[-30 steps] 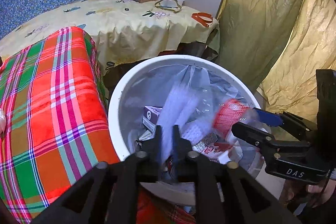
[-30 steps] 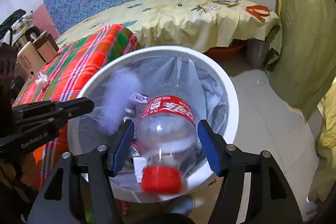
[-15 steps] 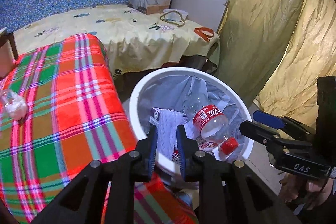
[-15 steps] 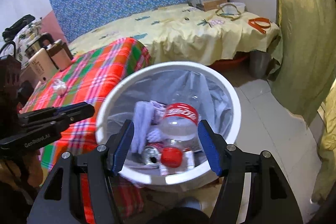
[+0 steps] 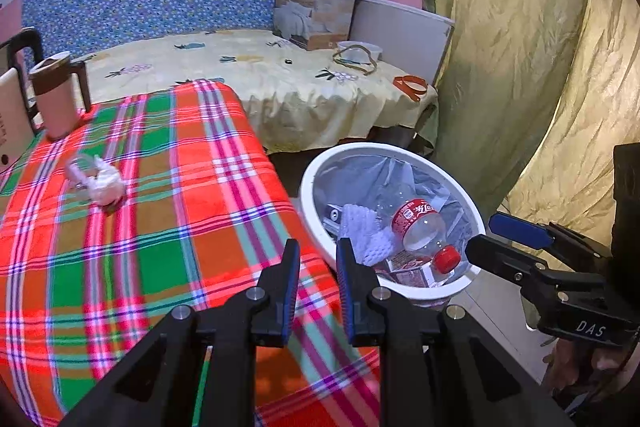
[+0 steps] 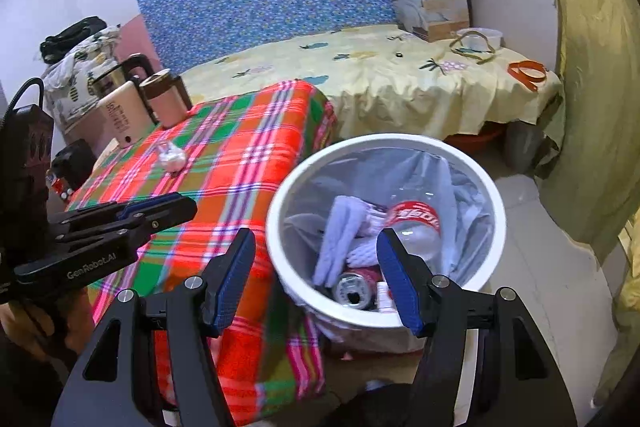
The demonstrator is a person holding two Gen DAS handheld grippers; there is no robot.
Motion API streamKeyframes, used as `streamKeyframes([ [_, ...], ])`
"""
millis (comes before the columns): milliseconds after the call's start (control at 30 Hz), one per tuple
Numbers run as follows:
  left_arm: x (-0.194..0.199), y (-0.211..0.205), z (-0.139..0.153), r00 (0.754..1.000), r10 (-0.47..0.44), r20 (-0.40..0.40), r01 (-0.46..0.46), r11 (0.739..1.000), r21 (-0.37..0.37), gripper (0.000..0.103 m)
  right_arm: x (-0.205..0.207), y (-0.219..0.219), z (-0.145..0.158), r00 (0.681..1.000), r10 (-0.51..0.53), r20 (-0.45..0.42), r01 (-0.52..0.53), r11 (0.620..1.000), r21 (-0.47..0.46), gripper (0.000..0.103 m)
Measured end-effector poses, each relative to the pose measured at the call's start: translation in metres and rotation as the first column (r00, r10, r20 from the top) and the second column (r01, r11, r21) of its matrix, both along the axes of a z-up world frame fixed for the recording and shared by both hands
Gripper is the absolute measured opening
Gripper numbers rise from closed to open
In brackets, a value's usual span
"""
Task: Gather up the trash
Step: 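Withdraw both tools from the bin back over the table toward cup and tissue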
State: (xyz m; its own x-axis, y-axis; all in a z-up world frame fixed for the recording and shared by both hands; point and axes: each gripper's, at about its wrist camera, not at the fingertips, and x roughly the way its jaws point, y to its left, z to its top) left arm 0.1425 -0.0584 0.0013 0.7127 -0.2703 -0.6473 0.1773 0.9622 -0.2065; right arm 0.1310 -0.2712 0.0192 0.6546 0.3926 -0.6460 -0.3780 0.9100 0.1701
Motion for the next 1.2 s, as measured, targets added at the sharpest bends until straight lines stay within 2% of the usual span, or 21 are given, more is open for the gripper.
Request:
streamKeyframes([
  [667,-0.031,0.060,-0.008,0.992,0.127,-0.003,-0.127,0.992,-0.004,0.019,-0.014,0.049,0.000,0.988,0.156,-0.012,-0.156,0.988,0.000,0.065],
  [1200,-0.023,0.135,-0.011,0.964,0.266,-0.012,-0.266,0.964,0.021,0.020,0.007,0.109,-0.002,0.965,0.260,-0.045,-0.260,0.966,-0.001,0.058],
])
